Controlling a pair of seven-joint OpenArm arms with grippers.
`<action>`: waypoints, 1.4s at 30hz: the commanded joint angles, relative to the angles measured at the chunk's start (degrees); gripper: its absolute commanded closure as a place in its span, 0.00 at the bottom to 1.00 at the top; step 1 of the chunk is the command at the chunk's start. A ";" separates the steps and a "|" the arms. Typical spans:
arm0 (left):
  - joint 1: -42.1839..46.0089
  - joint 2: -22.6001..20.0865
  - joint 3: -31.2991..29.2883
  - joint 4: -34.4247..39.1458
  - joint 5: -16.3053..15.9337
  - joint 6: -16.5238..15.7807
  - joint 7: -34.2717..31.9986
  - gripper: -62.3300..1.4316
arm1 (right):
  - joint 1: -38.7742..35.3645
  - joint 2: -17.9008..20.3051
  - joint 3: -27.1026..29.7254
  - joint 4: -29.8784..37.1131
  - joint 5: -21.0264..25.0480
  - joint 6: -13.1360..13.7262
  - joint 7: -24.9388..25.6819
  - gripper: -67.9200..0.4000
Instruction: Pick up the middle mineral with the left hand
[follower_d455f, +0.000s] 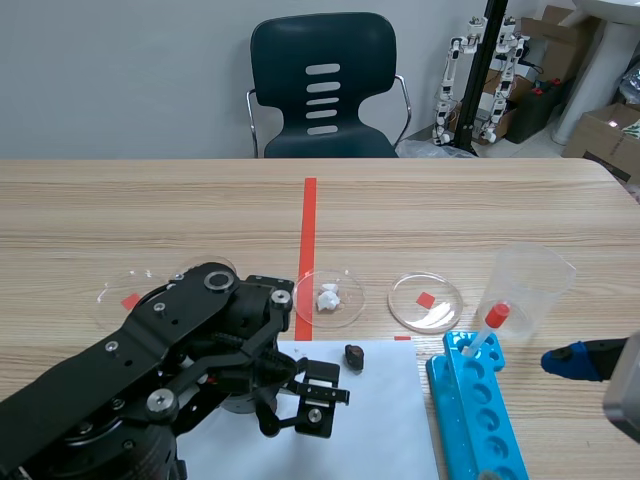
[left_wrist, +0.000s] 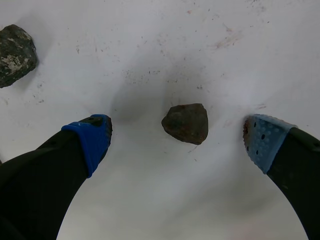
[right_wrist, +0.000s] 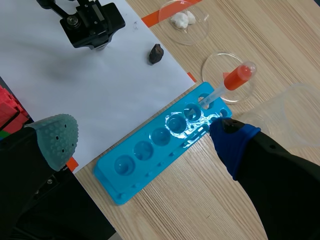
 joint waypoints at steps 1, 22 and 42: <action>-0.20 0.59 0.15 0.13 0.13 -0.07 -0.94 0.11 | 0.37 0.63 0.13 0.92 0.46 -0.07 0.46 0.19; -0.20 0.57 0.04 0.13 -3.63 -0.74 -2.03 0.11 | 0.37 0.63 0.13 0.92 0.46 -0.07 0.46 0.19; -0.35 0.59 0.04 0.15 -3.58 -0.70 -2.62 0.45 | 0.37 0.63 0.13 0.92 0.46 -0.07 0.46 0.19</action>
